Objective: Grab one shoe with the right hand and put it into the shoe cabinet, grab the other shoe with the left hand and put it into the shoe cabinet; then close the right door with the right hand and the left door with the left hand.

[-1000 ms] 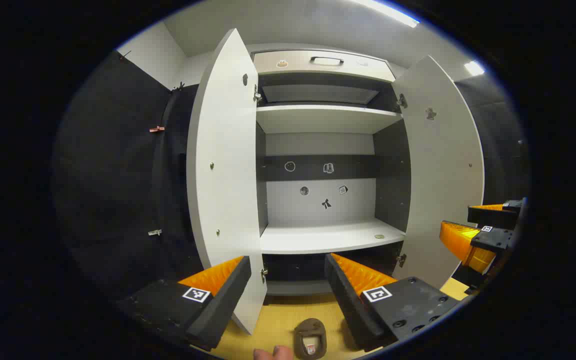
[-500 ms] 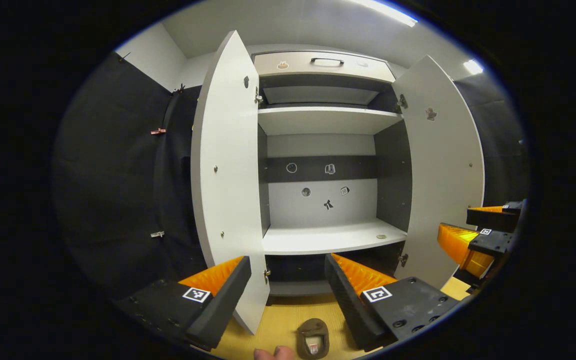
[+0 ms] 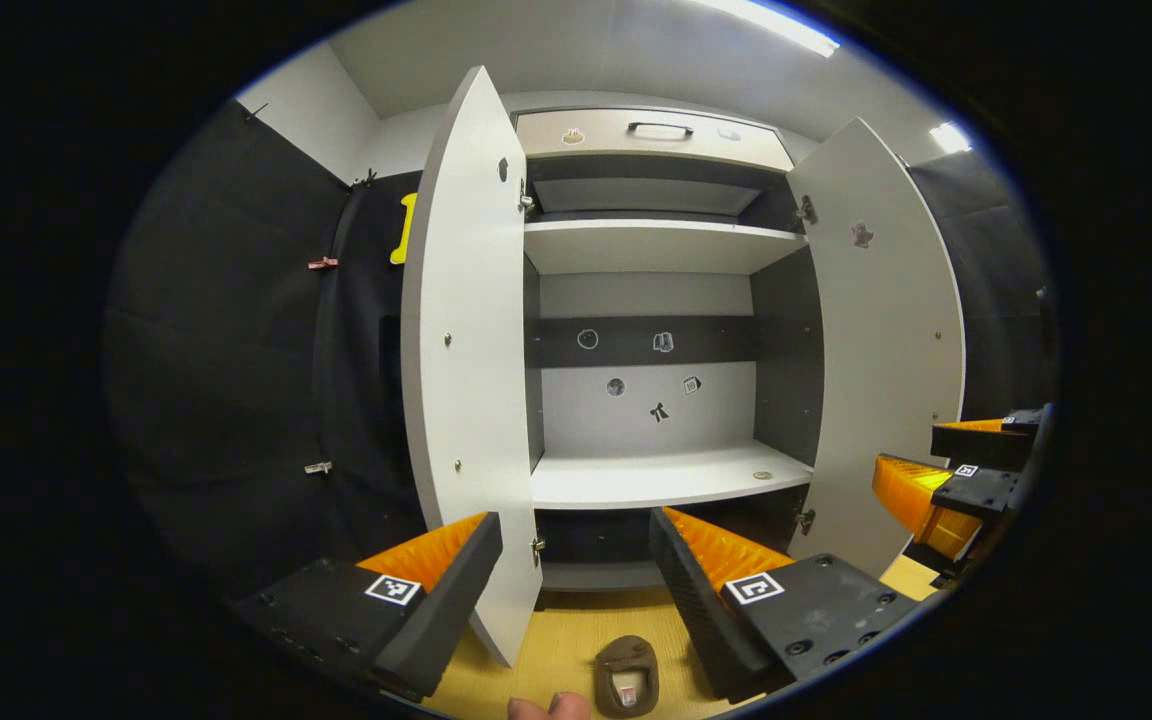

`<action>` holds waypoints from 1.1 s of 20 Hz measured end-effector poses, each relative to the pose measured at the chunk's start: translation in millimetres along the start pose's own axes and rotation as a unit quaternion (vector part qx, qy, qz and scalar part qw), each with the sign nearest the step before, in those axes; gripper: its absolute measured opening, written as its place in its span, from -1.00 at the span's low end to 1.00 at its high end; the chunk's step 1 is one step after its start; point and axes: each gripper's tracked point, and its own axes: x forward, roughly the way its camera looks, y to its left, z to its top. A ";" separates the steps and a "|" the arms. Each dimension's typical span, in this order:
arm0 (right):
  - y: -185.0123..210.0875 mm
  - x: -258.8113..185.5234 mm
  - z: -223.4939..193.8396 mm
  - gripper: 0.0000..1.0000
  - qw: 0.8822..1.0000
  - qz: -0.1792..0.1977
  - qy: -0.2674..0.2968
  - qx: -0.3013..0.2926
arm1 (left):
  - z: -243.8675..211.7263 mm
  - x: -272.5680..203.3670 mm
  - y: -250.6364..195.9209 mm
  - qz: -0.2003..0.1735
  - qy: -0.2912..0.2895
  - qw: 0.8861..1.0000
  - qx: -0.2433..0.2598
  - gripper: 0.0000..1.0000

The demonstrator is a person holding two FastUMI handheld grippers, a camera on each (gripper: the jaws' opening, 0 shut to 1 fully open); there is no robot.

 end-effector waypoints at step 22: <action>74.1 -14.5 -288.4 0.98 0.950 0.113 0.289 0.038 | -62.5 -34.3 27.6 0.012 0.038 0.999 0.011 0.90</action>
